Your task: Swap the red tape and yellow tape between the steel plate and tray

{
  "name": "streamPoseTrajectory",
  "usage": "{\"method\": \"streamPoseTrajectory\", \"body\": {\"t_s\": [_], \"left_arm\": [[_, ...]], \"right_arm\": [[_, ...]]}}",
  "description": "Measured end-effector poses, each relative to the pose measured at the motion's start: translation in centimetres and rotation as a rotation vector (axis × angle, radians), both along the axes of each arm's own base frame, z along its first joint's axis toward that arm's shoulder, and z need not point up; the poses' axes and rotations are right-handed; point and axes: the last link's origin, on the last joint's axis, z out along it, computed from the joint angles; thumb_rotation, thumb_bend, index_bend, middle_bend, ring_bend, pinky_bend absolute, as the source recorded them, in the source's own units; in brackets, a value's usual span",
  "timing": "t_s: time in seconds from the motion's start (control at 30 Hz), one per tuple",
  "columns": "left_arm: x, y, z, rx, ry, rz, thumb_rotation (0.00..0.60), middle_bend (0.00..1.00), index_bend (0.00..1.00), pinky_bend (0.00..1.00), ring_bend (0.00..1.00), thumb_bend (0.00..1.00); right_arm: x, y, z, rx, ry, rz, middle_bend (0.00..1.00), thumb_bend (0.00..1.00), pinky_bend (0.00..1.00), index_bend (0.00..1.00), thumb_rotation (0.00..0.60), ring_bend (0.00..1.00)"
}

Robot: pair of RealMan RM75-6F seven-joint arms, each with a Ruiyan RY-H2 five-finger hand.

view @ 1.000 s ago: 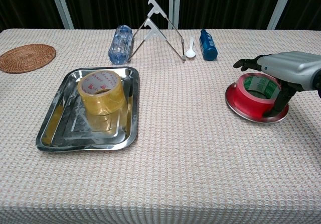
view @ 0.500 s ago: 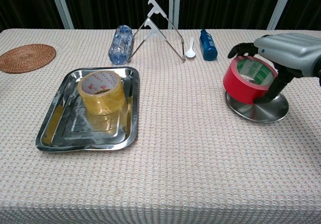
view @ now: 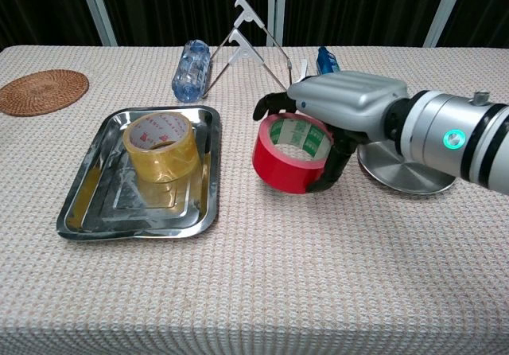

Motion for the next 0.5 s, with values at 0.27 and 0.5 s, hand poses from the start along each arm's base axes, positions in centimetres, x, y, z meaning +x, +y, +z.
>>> {"method": "streamPoseTrajectory", "body": {"t_s": [0.27, 0.5], "left_arm": [[-0.1, 0.0, -0.1, 0.003, -0.001, -0.004, 0.6, 0.07, 0.11, 0.17, 0.0, 0.1], [-0.1, 0.3, -0.1, -0.001, 0.001, -0.009, 0.6, 0.07, 0.11, 0.17, 0.0, 0.11]], "right_arm": [[0.2, 0.4, -2.0, 0.061, 0.043, -0.007, 0.02, 0.01, 0.0, 0.0, 0.6, 0.0], [0.6, 0.5, -0.8, 0.057, 0.004, 0.009, 0.0, 0.0, 0.0, 0.0, 0.6, 0.0]]}}
